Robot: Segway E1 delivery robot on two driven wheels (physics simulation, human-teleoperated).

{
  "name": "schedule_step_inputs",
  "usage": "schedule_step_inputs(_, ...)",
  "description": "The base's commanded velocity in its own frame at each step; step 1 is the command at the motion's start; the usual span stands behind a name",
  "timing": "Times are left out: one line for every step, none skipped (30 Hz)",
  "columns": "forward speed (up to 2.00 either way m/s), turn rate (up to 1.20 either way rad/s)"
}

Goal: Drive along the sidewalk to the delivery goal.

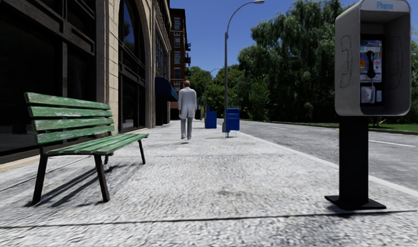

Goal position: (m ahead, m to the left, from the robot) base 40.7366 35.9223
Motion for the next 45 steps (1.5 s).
schedule_step_inputs(2.0, 0.37)
schedule_step_inputs(2.0, 0.37)
schedule_step_inputs(2.0, 0.37)
schedule_step_inputs(2.0, 0.37)
schedule_step_inputs(2.0, 0.23)
schedule_step_inputs(2.0, 0.02)
schedule_step_inputs(2.0, 0.0)
schedule_step_inputs(2.0, 0.0)
schedule_step_inputs(2.0, 0.0)
schedule_step_inputs(2.0, 0.0)
schedule_step_inputs(2.0, 0.0)
schedule_step_inputs(2.0, 0.0)
schedule_step_inputs(2.0, 0.0)
schedule_step_inputs(2.0, 0.0)
schedule_step_inputs(2.0, 0.0)
schedule_step_inputs(2.0, 0.0)
schedule_step_inputs(2.0, 0.0)
schedule_step_inputs(2.0, 0.0)
schedule_step_inputs(2.0, 0.0)
schedule_step_inputs(2.0, 0.0)
schedule_step_inputs(2.0, 0.0)
schedule_step_inputs(2.0, 0.0)
schedule_step_inputs(2.0, 0.0)
schedule_step_inputs(2.0, 0.0)
schedule_step_inputs(2.0, 0.0)
schedule_step_inputs(2.0, 0.0)
schedule_step_inputs(2.0, 0.0)
schedule_step_inputs(2.0, 0.0)
schedule_step_inputs(2.0, 0.0)
schedule_step_inputs(2.0, 0.0)
schedule_step_inputs(2.0, 0.0)
schedule_step_inputs(2.0, 0.0)
schedule_step_inputs(2.0, 0.0)
schedule_step_inputs(2.0, 0.0)
schedule_step_inputs(2.0, 0.0)
schedule_step_inputs(2.0, 0.0)
schedule_step_inputs(2.0, 0.0)
schedule_step_inputs(2.0, 0.0)
schedule_step_inputs(2.0, 0.0)
schedule_step_inputs(2.0, 0.0)
schedule_step_inputs(2.0, 0.0)
schedule_step_inputs(2.0, 0.0)
schedule_step_inputs(2.0, 0.0)
schedule_step_inputs(2.0, 0.0)
schedule_step_inputs(2.0, 0.0)
